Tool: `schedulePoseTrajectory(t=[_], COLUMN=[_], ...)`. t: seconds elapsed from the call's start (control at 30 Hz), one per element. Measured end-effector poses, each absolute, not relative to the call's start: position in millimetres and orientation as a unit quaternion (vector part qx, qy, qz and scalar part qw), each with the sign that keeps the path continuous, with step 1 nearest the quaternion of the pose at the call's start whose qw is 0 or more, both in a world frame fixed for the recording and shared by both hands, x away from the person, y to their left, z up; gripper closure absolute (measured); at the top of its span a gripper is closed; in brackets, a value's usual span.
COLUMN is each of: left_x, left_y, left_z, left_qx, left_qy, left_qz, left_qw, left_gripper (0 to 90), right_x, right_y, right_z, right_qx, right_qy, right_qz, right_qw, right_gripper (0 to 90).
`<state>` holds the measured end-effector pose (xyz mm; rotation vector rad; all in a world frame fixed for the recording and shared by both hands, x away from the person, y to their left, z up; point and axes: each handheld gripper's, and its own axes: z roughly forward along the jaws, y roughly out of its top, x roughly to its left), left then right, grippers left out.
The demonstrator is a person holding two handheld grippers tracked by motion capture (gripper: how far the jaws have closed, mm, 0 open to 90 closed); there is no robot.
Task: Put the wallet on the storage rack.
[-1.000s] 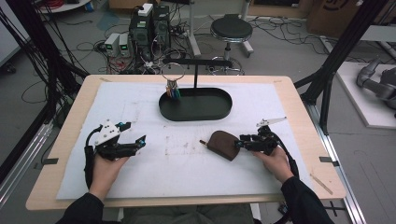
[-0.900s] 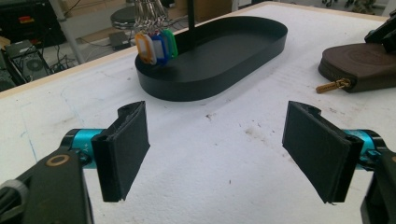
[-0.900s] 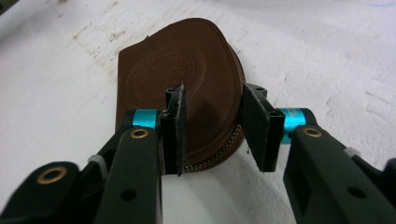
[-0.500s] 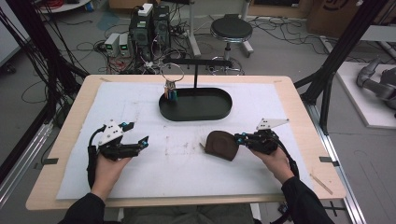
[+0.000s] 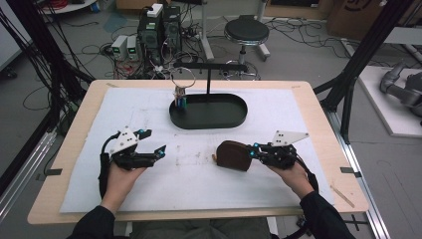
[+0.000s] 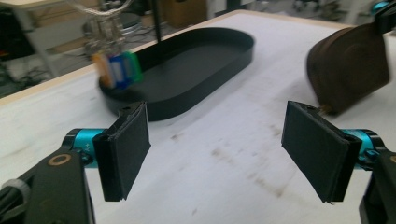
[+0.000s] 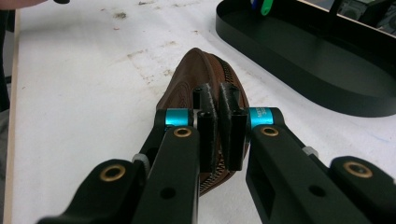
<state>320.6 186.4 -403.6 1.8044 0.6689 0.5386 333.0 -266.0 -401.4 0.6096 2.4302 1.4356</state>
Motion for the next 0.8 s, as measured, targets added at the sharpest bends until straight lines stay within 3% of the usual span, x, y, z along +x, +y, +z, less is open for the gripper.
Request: schedulePoseTrajectory(t=[0.37,0.53,0.8], left_x=[349.7,360.8,377.0], left_y=[102.4,71.5,54.4], left_z=[-402.5,-405.2,-412.4], left_qx=[0.807,0.823,0.823], left_qy=[0.188,0.158,0.135], left_qz=[0.077,0.057,0.022], left_qw=[0.554,0.543,0.551], left_gripper=[34.3,34.2,33.6], right_x=[324.8,323.3,321.8], right_y=[-265.2,-264.9,-265.7], right_z=[-396.0,-395.5,-395.4], right_qx=[0.188,0.169,0.152], right_qy=[0.833,0.835,0.839], right_qz=[0.504,0.508,0.509], right_qw=[0.131,0.126,0.114], right_gripper=[88.3,88.3,88.3])
